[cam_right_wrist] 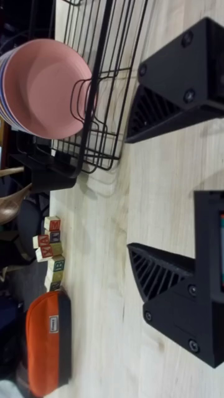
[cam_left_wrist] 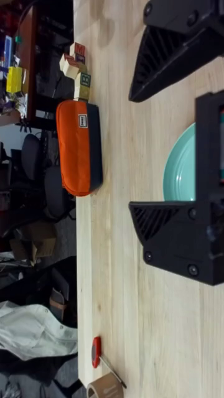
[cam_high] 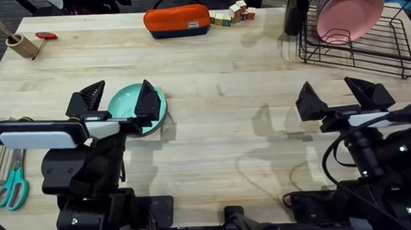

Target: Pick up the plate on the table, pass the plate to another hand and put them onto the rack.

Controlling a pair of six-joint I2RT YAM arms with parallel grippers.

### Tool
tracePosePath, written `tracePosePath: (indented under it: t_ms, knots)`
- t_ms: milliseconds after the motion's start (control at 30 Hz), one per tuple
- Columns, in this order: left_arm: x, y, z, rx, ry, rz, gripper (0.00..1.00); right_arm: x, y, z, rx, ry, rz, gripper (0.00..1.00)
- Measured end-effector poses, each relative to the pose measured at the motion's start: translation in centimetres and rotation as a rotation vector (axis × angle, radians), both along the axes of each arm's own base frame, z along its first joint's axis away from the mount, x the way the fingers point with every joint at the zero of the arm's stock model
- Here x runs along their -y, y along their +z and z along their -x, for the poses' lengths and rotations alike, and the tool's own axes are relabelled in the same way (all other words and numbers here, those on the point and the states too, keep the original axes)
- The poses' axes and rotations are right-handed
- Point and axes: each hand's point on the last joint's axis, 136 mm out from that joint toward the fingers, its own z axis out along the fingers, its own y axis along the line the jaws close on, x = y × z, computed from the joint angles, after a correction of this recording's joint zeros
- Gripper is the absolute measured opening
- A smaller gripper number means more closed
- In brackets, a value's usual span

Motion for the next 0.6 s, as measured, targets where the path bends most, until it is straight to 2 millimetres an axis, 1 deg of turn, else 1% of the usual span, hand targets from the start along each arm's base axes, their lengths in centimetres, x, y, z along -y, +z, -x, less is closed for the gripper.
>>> tracePosePath:
  t_ms: [167, 600]
  knots:
    - [0.00, -0.01, 0.00, 0.000, 0.000, 0.000, 0.993, 0.00, -0.45, 0.06, -0.020, 0.000, 0.000, 0.996]
    - [0.00, -0.23, 0.00, -0.010, 0.000, 0.000, 0.994, 0.00, -0.29, 0.05, -0.015, 0.000, 0.000, 0.995]
